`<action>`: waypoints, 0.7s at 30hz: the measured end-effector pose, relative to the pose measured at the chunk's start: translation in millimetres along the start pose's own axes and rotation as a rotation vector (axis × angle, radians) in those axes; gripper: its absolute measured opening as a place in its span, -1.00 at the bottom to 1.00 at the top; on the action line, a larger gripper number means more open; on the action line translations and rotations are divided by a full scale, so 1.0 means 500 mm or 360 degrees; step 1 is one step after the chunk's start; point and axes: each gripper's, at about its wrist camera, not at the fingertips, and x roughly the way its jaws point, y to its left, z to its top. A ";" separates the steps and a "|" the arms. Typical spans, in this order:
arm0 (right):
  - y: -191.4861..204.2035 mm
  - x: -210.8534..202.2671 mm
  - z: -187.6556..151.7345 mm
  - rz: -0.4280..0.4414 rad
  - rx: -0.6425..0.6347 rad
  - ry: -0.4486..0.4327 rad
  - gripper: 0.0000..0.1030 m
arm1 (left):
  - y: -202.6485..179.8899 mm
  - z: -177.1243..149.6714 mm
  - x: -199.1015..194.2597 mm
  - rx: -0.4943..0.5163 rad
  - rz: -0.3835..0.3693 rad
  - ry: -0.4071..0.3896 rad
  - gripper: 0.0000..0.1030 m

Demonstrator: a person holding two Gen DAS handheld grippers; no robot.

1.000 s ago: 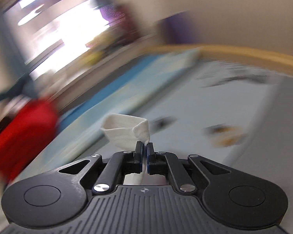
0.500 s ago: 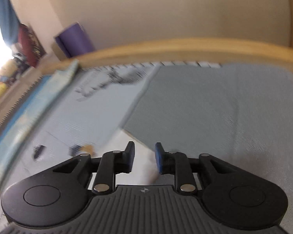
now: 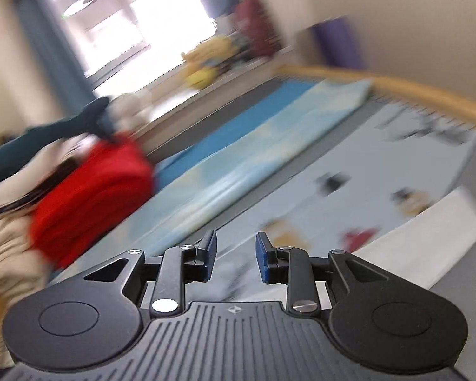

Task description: Fold small clothes

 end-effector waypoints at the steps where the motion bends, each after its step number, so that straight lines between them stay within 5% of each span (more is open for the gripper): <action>1: 0.027 0.005 -0.020 0.0060 0.0015 0.0041 -0.43 | -0.001 -0.002 0.004 0.0017 0.0007 0.0006 -0.43; 4: 0.080 0.048 -0.081 0.0205 -0.0015 0.0145 -0.43 | -0.014 -0.015 0.013 0.0085 0.0034 0.0003 -0.43; 11: 0.123 0.167 -0.193 0.0091 -0.0010 0.0524 -0.63 | -0.088 -0.044 0.053 0.0286 -0.0076 0.0043 -0.43; 21: 0.111 0.198 -0.199 0.0000 0.0120 0.0566 -0.61 | -0.240 -0.100 0.181 0.0689 -0.0115 -0.0009 -0.40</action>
